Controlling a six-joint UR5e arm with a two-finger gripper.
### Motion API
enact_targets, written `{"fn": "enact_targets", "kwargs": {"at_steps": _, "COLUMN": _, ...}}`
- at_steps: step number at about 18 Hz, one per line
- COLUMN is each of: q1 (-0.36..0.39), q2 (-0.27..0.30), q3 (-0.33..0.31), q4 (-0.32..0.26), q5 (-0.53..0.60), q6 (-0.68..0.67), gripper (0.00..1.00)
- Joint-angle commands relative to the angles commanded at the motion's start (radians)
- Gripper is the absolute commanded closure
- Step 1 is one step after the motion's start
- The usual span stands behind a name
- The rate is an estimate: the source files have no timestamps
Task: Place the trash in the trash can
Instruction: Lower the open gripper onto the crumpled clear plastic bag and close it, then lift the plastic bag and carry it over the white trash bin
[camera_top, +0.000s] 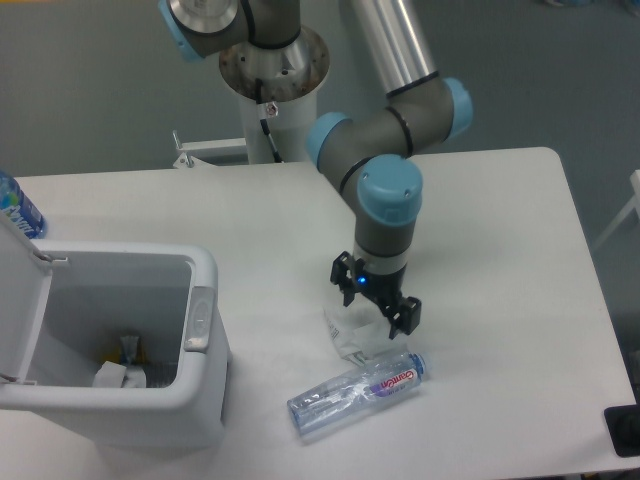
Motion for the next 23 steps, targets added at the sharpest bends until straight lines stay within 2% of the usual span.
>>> {"fn": "enact_targets", "kwargs": {"at_steps": 3, "q1": -0.002, "q2": -0.003, "q3": -0.006, "q4": 0.0, "q5": 0.034, "q6": 0.0, "gripper": 0.99}}
{"fn": "enact_targets", "kwargs": {"at_steps": 14, "q1": 0.032, "q2": 0.015, "q3": 0.049, "q4": -0.017, "q5": 0.017, "q6": -0.024, "gripper": 1.0}}
{"fn": "enact_targets", "kwargs": {"at_steps": 18, "q1": 0.063, "q2": 0.061, "q3": 0.061, "q4": -0.067, "q5": -0.095, "q6": -0.069, "gripper": 1.0}}
{"fn": "enact_targets", "kwargs": {"at_steps": 20, "q1": 0.074, "q2": 0.083, "q3": 0.087, "q4": -0.115, "q5": -0.176, "q6": -0.103, "gripper": 1.0}}
{"fn": "enact_targets", "kwargs": {"at_steps": 23, "q1": 0.074, "q2": 0.112, "q3": 0.138, "q4": -0.147, "q5": -0.25, "q6": -0.184, "gripper": 1.0}}
